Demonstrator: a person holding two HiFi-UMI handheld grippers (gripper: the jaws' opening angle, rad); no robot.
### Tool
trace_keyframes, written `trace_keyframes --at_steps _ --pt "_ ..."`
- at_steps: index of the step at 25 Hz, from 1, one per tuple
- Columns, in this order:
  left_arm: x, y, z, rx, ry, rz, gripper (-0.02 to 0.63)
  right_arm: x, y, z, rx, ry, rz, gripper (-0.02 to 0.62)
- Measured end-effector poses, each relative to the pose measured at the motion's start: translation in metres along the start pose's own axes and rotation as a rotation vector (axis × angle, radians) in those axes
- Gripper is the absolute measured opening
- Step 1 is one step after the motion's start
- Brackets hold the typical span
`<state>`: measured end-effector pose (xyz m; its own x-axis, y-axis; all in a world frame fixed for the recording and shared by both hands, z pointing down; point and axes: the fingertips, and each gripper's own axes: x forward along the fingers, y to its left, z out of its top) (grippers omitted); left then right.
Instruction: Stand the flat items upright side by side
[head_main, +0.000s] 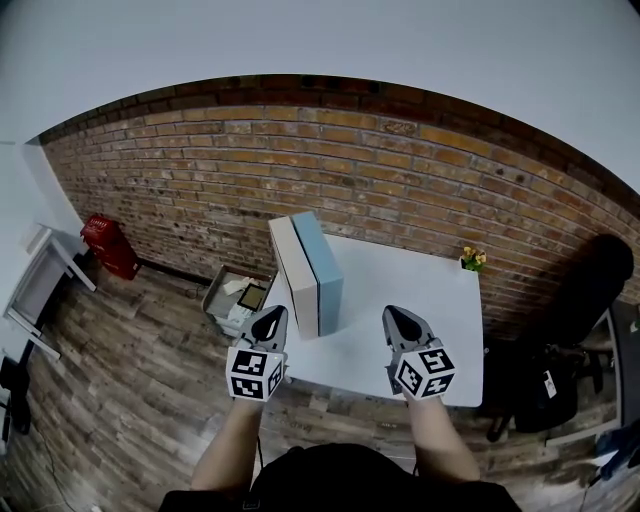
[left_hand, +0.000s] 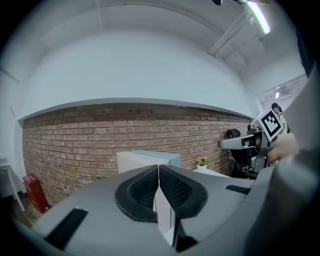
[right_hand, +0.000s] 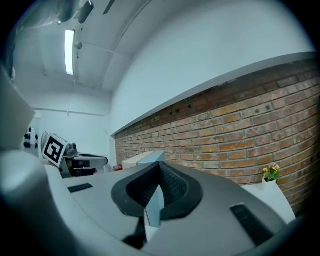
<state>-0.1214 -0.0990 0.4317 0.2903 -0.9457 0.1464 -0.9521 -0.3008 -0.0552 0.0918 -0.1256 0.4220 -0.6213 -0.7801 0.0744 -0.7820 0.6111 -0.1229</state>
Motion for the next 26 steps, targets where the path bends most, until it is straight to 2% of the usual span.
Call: trace_keyframes --at_steps 11,26 --pt "0.003 0.005 0.002 -0.017 0.029 0.021 0.021 -0.003 0.007 0.004 -0.001 0.002 0.037 0.015" --pt "-0.011 0.011 -0.003 -0.039 0.045 0.031 0.021 -0.007 0.028 -0.012 0.023 0.021 0.061 0.015"
